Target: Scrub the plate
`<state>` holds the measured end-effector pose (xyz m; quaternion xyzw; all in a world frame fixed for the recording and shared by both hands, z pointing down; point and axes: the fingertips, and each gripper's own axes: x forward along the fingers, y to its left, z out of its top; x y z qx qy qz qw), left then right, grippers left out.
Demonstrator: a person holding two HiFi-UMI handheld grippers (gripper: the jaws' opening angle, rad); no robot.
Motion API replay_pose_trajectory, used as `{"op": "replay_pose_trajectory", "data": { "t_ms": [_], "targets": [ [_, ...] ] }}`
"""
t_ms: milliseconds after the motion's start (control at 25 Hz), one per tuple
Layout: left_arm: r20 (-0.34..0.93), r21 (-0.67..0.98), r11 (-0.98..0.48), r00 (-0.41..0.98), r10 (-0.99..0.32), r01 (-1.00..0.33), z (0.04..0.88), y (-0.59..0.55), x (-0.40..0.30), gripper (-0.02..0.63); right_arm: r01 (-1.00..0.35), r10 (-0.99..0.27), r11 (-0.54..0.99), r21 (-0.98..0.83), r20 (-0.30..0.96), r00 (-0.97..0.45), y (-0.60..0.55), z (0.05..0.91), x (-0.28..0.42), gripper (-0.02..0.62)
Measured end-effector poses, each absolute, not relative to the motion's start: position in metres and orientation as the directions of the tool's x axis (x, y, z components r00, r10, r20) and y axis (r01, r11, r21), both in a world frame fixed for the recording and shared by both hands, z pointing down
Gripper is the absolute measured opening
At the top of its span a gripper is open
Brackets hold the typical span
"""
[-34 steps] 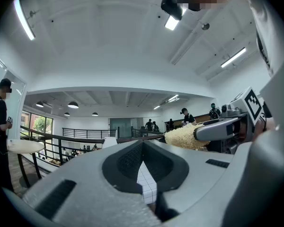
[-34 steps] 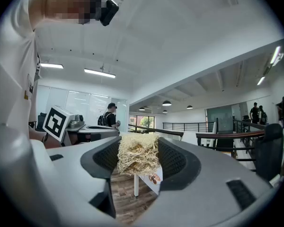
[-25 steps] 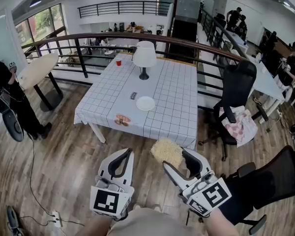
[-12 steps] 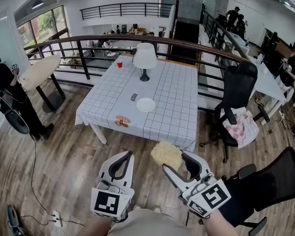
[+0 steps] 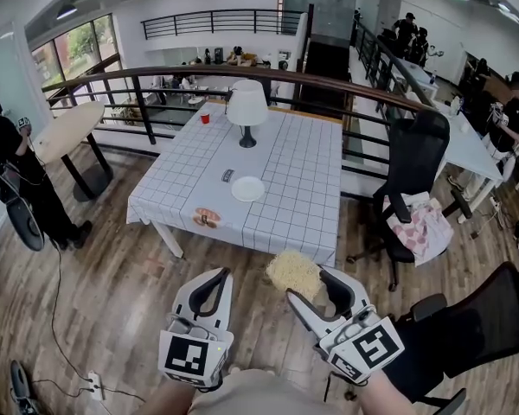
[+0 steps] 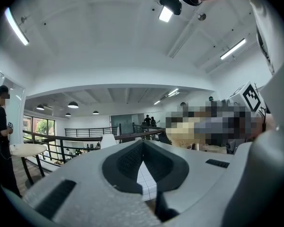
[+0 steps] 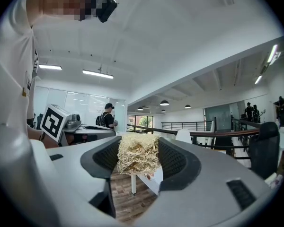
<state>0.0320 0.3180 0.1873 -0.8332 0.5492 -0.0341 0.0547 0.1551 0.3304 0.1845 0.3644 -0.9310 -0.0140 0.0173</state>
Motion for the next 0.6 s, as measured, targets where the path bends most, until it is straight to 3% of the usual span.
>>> {"op": "replay_pose_trajectory", "data": {
  "t_ms": [600],
  "targets": [
    [-0.015,-0.158,-0.382,0.389,-0.921,-0.911,0.193,0.306,0.052,0.014,-0.683,-0.685,0.728,0.058,0.009,-0.729,0.312,0.192,0.17,0.245]
  ]
}}
